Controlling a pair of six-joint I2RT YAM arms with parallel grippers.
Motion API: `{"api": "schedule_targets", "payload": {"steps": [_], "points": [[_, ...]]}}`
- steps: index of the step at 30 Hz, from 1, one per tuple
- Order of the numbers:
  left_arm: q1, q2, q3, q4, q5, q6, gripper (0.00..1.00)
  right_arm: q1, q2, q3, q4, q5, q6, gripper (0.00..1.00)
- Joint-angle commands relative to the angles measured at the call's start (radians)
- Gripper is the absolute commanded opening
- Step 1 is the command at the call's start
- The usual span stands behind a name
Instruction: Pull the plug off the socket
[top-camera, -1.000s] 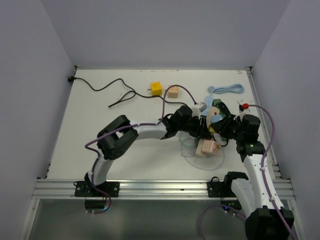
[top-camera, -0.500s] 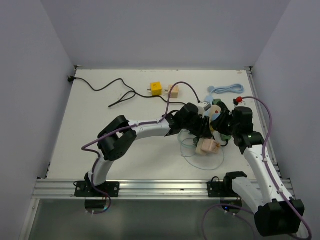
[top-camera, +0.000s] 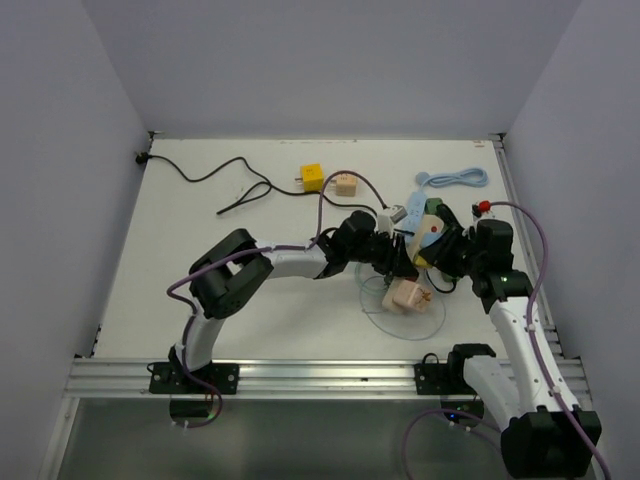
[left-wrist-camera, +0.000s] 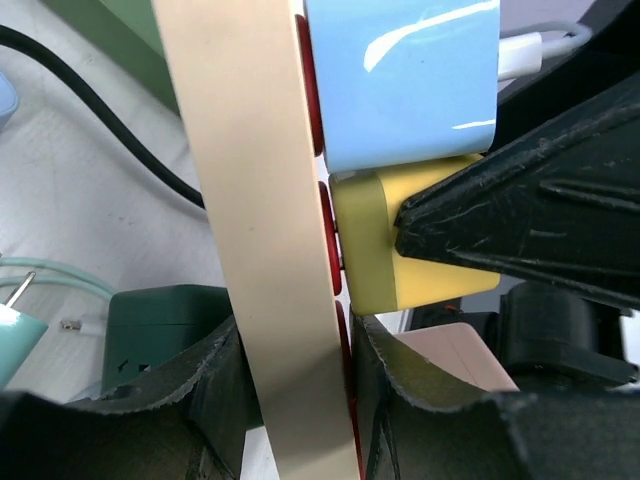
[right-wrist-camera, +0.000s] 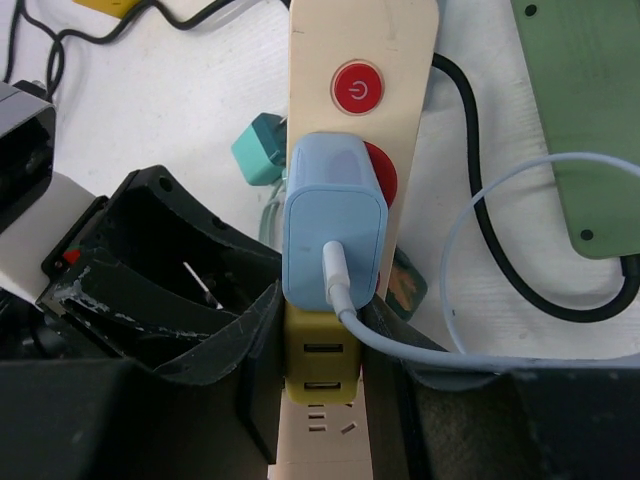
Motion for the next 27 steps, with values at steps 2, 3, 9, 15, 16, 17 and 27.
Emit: {"api": "schedule_targets", "payload": {"steps": [2, 3, 9, 15, 16, 17, 27], "points": [[0.088, -0.028, -0.088, 0.134, 0.092, -0.051, 0.0, -0.05, -0.056, 0.019, 0.098, -0.063, 0.006, 0.0], [0.093, -0.031, -0.094, 0.15, 0.101, -0.059, 0.0, -0.052, -0.055, 0.015, 0.1, -0.064, 0.012, 0.0], [0.101, -0.028, -0.103, 0.196, 0.148, -0.081, 0.0, -0.055, -0.049, 0.011, 0.126, -0.107, 0.048, 0.0], [0.102, -0.031, -0.087, 0.136, 0.093, -0.065, 0.0, -0.055, -0.064, 0.021, 0.118, -0.1, 0.049, 0.0], [0.099, -0.037, -0.084, 0.101, 0.054, -0.056, 0.0, -0.055, -0.064, 0.021, 0.119, -0.095, 0.049, 0.0], [0.093, -0.039, -0.07, 0.078, 0.034, -0.052, 0.0, -0.052, -0.064, 0.021, 0.112, -0.087, 0.051, 0.0], [0.018, -0.047, 0.09, -0.229, -0.217, 0.002, 0.0, 0.137, -0.04, 0.09, 0.043, 0.175, 0.028, 0.0]]}}
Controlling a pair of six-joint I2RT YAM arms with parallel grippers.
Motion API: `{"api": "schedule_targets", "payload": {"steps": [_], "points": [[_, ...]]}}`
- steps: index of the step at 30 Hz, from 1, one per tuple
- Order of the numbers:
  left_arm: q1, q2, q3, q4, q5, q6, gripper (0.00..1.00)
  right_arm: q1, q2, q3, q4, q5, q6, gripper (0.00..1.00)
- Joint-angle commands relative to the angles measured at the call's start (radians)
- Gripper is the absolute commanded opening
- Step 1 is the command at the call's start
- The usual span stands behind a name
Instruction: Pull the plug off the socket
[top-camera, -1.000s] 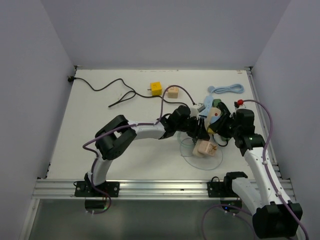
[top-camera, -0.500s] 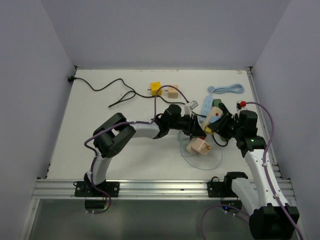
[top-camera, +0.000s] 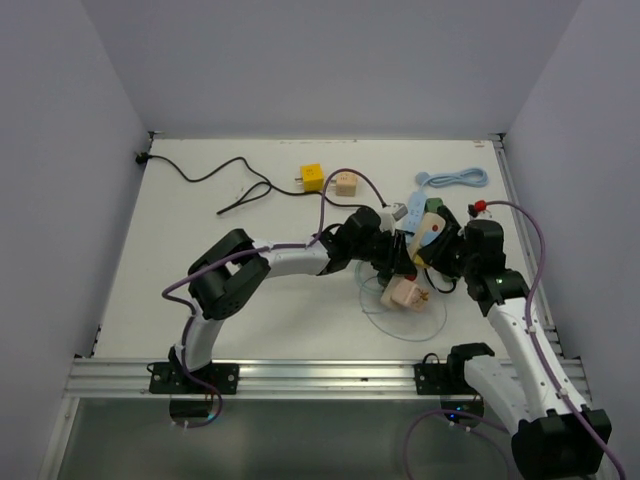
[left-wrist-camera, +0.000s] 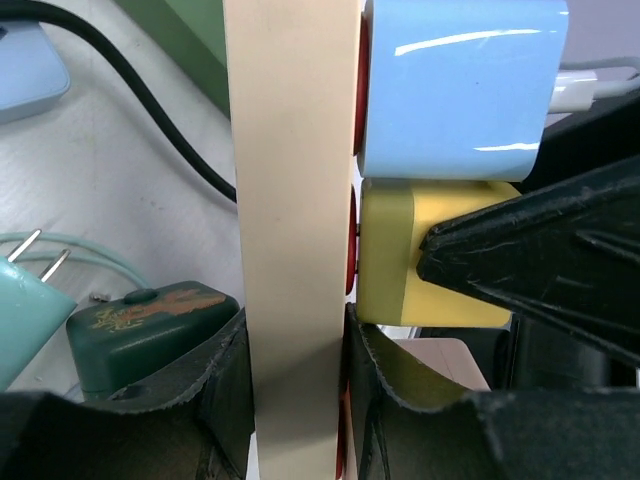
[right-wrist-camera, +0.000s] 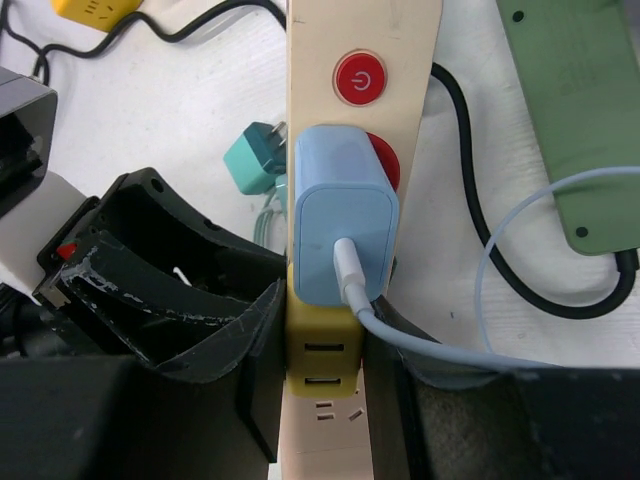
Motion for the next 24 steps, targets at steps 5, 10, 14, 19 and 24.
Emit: {"api": "schedule_targets", "payload": {"steps": [5, 10, 14, 19, 24], "points": [[-0.001, -0.038, 0.091, -0.223, -0.246, 0.064, 0.0, 0.1, 0.008, 0.12, 0.014, 0.155, -0.017, 0.0], [0.002, -0.027, 0.088, -0.217, -0.227, 0.038, 0.0, 0.1, -0.008, 0.132, -0.025, 0.191, -0.026, 0.0], [0.016, -0.019, 0.037, -0.122, -0.129, -0.034, 0.0, 0.099, -0.049, 0.088, -0.002, 0.171, -0.037, 0.0], [0.054, -0.054, -0.058, 0.067, -0.014, -0.11, 0.0, 0.087, -0.091, 0.028, 0.043, 0.097, -0.028, 0.0], [0.103, -0.088, -0.142, 0.201, 0.059, -0.149, 0.0, -0.044, -0.146, 0.023, 0.038, 0.01, -0.028, 0.0]]}}
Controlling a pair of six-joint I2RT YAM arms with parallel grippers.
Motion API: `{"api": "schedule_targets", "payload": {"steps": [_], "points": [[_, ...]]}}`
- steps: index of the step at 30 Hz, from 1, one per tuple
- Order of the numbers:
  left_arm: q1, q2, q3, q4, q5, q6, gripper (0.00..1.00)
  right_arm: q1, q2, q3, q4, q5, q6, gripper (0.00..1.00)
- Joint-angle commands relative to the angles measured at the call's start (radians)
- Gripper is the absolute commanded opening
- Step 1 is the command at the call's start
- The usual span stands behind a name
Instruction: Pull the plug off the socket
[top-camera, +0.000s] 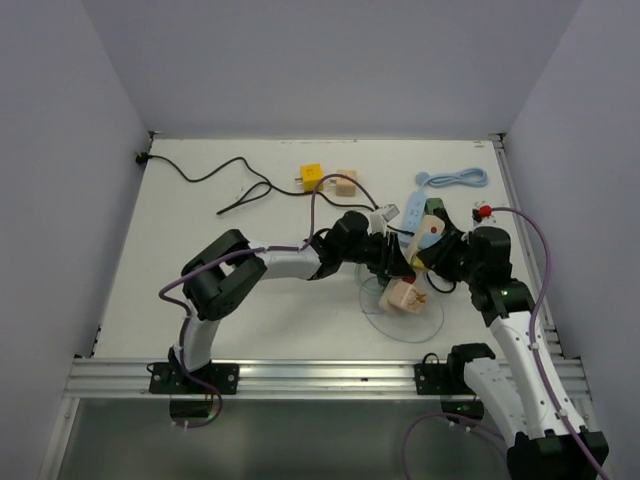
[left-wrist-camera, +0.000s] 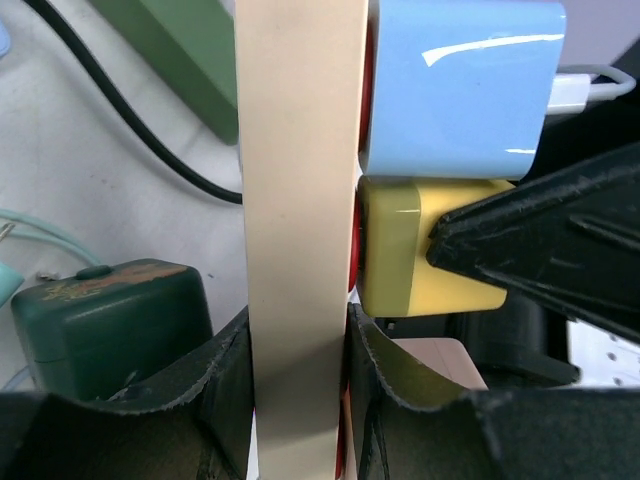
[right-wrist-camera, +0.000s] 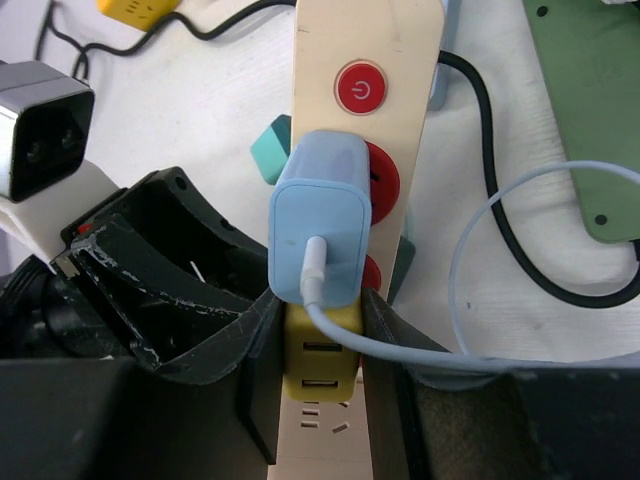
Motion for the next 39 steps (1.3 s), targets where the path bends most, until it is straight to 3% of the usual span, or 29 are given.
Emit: {"api": "schedule_targets", "payload": {"steps": [1, 11, 21, 28, 35, 39], "points": [[0.114, -0.061, -0.092, 0.136, 0.012, -0.078, 0.0, -0.115, -0.071, 0.035, 0.069, -0.068, -0.023, 0.0], [0.129, -0.04, -0.072, 0.112, 0.003, -0.073, 0.0, -0.117, -0.024, 0.046, 0.1, -0.162, 0.0, 0.0], [0.044, -0.011, 0.114, -0.27, -0.316, 0.144, 0.0, -0.1, 0.034, 0.124, 0.023, -0.093, -0.014, 0.0], [-0.013, 0.042, 0.215, -0.381, -0.431, 0.199, 0.0, 0.001, 0.103, 0.178, -0.011, 0.021, -0.005, 0.0], [-0.015, 0.069, 0.229, -0.421, -0.427, 0.208, 0.0, 0.024, 0.105, 0.229, -0.091, 0.084, -0.025, 0.0], [0.007, 0.051, 0.174, -0.291, -0.317, 0.158, 0.0, 0.021, 0.083, 0.213, -0.106, 0.094, -0.037, 0.0]]}}
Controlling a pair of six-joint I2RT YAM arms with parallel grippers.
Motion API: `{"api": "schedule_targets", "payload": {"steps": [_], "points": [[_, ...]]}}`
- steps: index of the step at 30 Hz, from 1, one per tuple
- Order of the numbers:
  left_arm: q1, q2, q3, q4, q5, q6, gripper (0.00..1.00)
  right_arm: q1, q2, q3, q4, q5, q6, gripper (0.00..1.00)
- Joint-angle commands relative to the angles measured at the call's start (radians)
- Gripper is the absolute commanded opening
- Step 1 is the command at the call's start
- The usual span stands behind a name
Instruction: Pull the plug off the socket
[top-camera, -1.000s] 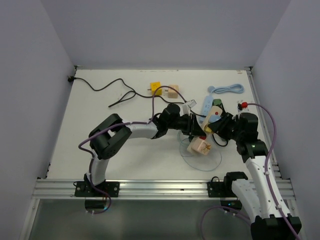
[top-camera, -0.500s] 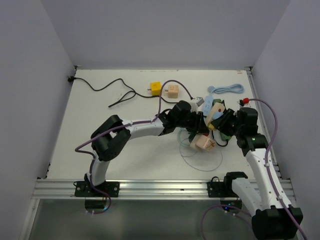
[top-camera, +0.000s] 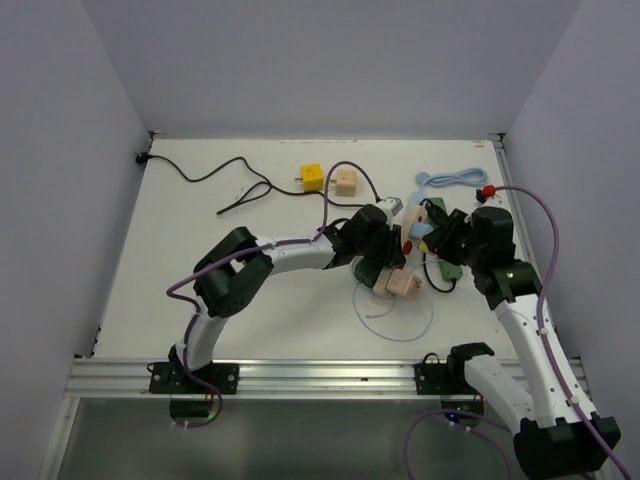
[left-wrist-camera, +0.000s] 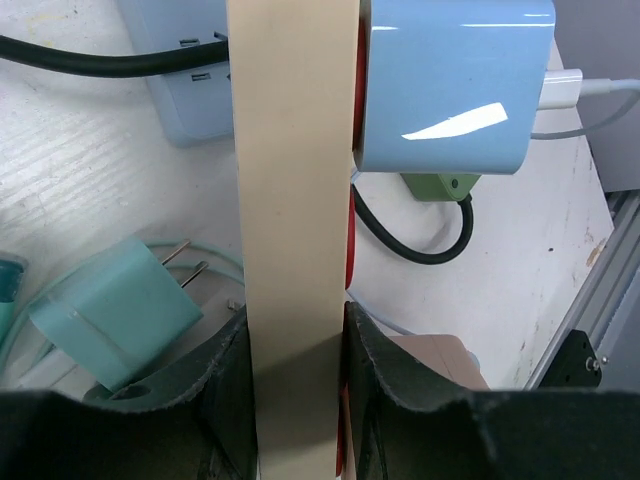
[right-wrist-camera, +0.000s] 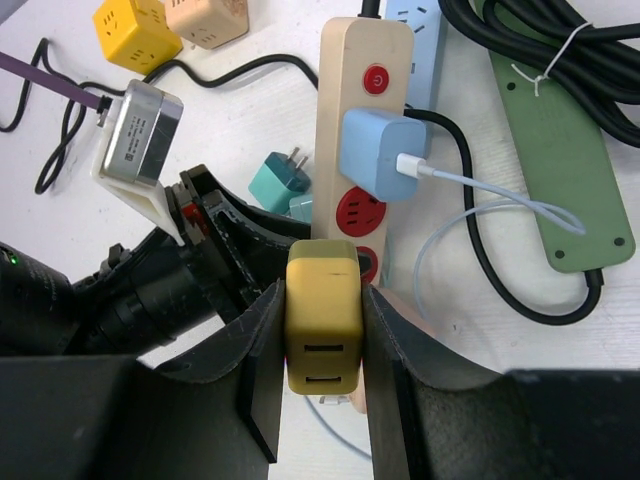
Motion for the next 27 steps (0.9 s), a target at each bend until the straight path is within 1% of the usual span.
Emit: {"api": "schedule_targets", "payload": {"steps": [1, 5, 8, 10, 14, 15, 18, 19, 23, 27], "points": [[0.027, -0.019, -0.037, 0.089, 0.052, -0.019, 0.0, -0.003, -0.019, 0.02, -0.047, 0.039, -0.024, 0.0], [0.03, -0.041, -0.06, 0.161, 0.113, -0.031, 0.0, -0.023, -0.034, 0.011, -0.052, 0.062, -0.026, 0.0], [0.03, -0.05, -0.058, 0.189, 0.148, -0.034, 0.0, -0.055, -0.031, 0.028, -0.057, 0.046, -0.035, 0.0], [0.033, -0.059, -0.043, 0.186, 0.167, -0.034, 0.0, -0.061, -0.033, 0.033, -0.064, 0.046, -0.049, 0.0], [0.048, -0.087, -0.024, 0.173, 0.205, -0.036, 0.0, -0.061, -0.051, -0.012, -0.069, 0.046, -0.064, 0.0], [0.056, -0.105, -0.024, 0.17, 0.21, -0.034, 0.0, -0.061, -0.045, -0.022, -0.067, 0.025, -0.064, 0.0], [0.07, -0.128, -0.003, 0.14, 0.227, -0.024, 0.0, -0.063, -0.033, -0.099, 0.0, -0.007, -0.05, 0.0], [0.071, -0.134, 0.0, 0.137, 0.231, -0.022, 0.0, -0.061, -0.028, -0.139, 0.05, -0.019, -0.047, 0.0], [0.071, -0.148, 0.014, 0.133, 0.241, -0.022, 0.0, -0.063, 0.007, -0.193, 0.147, -0.033, -0.044, 0.0], [0.07, -0.145, 0.029, 0.143, 0.28, -0.031, 0.0, -0.061, 0.041, -0.22, 0.236, -0.072, -0.041, 0.0]]}}
